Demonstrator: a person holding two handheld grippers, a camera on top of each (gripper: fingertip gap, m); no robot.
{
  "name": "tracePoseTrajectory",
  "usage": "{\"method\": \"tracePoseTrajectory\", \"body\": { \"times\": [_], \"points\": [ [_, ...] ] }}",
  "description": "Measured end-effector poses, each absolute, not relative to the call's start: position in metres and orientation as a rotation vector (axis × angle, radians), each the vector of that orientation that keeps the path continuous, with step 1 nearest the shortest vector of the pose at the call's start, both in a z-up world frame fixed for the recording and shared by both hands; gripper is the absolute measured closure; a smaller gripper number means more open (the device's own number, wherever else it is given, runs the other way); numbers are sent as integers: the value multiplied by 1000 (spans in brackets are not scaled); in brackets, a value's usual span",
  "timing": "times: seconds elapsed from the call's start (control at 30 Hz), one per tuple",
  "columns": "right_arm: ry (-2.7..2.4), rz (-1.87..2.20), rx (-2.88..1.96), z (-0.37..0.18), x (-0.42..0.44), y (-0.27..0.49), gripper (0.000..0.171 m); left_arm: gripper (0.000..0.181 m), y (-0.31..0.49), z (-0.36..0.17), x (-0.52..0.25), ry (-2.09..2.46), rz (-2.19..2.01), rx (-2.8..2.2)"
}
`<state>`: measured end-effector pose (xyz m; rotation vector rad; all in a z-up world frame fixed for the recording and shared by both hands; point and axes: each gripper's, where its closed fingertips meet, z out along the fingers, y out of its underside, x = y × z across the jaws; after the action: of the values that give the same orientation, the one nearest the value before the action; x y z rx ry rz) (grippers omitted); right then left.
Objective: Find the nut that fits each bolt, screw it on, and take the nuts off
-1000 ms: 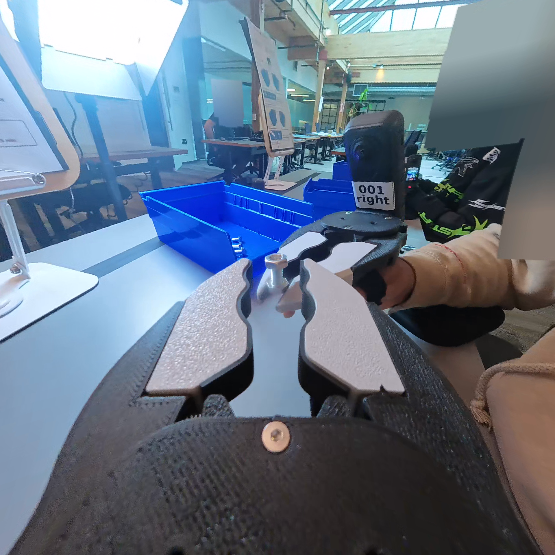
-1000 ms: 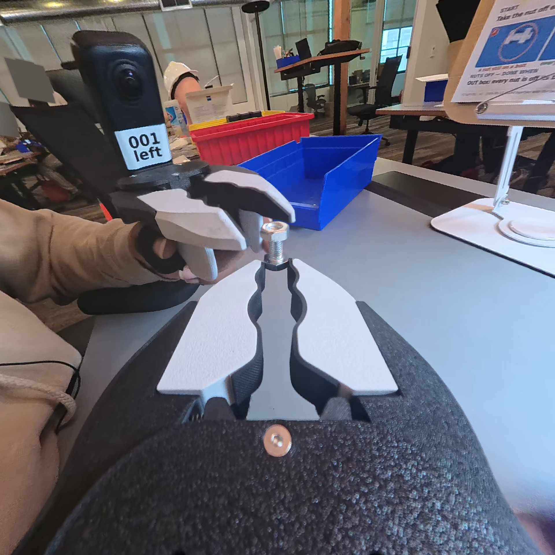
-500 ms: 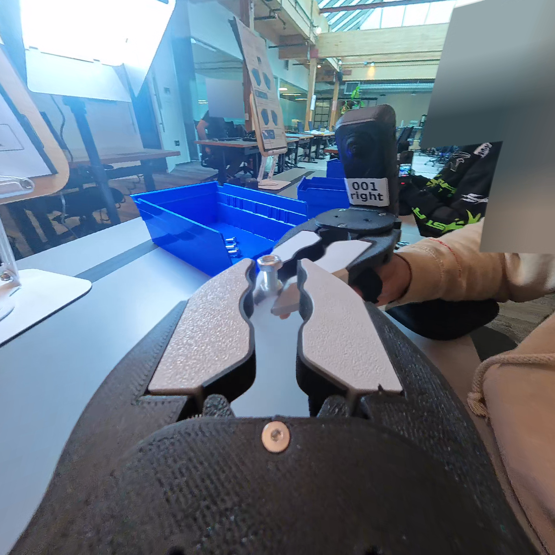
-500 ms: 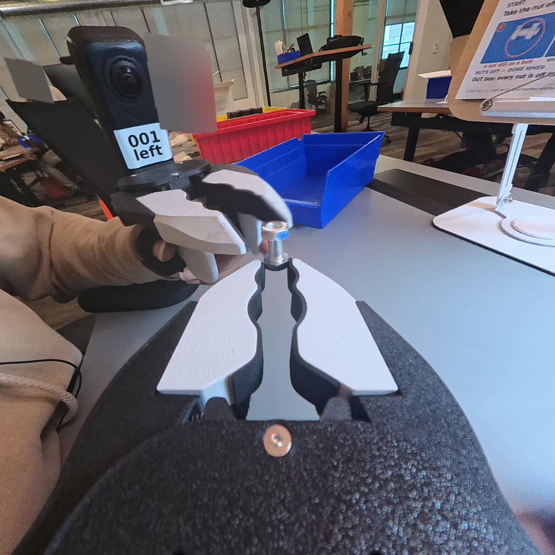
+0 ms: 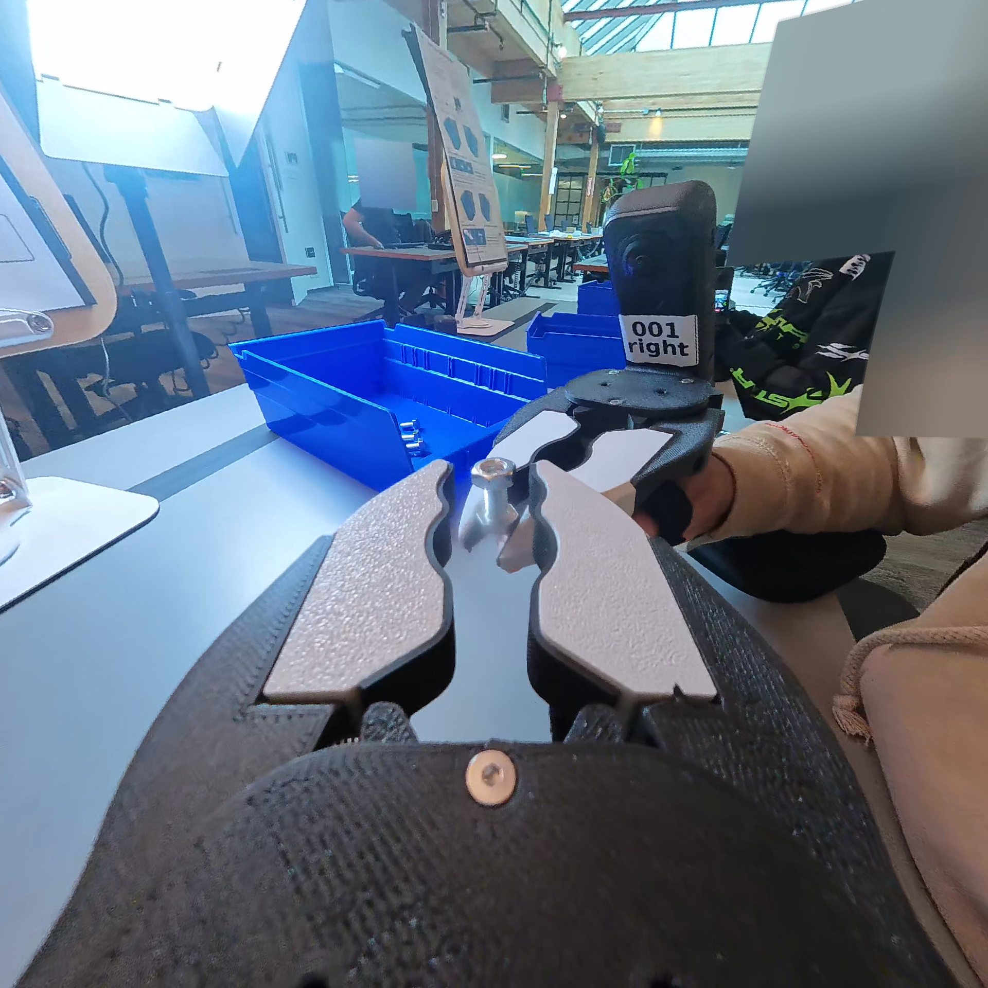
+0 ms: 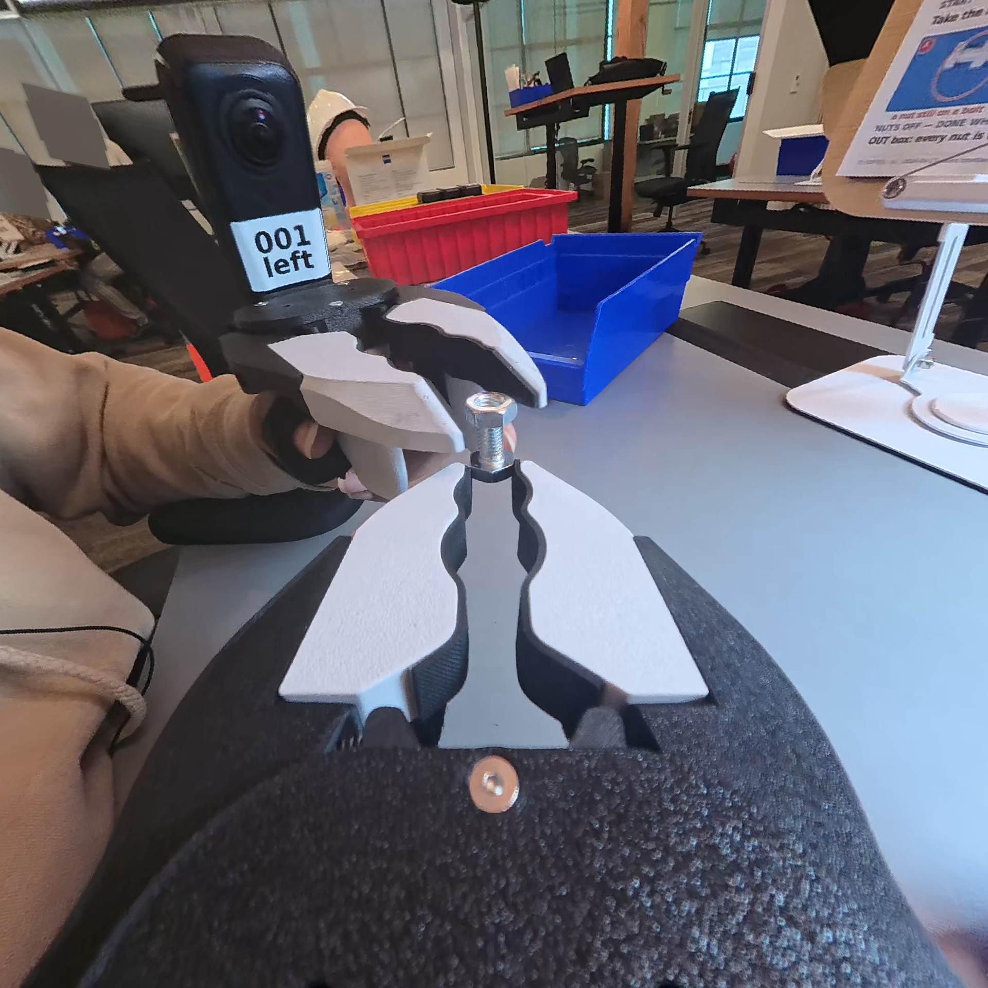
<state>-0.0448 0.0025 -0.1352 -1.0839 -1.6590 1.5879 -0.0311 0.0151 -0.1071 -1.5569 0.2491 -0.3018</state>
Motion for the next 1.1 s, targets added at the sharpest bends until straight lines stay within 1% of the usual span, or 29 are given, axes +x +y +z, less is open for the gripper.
{"method": "tracePoseTrajectory", "body": {
  "times": [0.07, 0.43, 0.77, 0.83, 0.93, 1.0, 1.03, 1.1],
  "points": [
    [-1658, 1583, -1085, -135, -45, 3, 157, 162, 14, -106, -29, 256, -326, -1552],
    [-1638, 1575, -1103, -135, -46, 9, 157, 164, 13, -105, -31, 246, -304, -1550],
    [-1619, 1570, -1111, -133, -46, 14, 157, 169, 9, -102, -33, 259, -290, -1531],
    [-1619, 1570, -1106, -132, -46, 14, 157, 168, 10, -103, -36, 245, -287, -1531],
    [-1643, 1574, -1081, -132, -44, 8, 157, 158, 12, -105, -35, 230, -336, -1536],
    [-1672, 1572, -1059, -134, -43, 2, 157, 155, 13, -107, -31, 246, -353, -1542],
    [-1684, 1568, -1050, -135, -42, -1, 157, 155, 13, -109, -30, 255, -352, -1548],
    [-1698, 1565, -1037, -136, -41, -4, 157, 166, 12, -110, -27, 276, -359, -1555]
  ]
}}
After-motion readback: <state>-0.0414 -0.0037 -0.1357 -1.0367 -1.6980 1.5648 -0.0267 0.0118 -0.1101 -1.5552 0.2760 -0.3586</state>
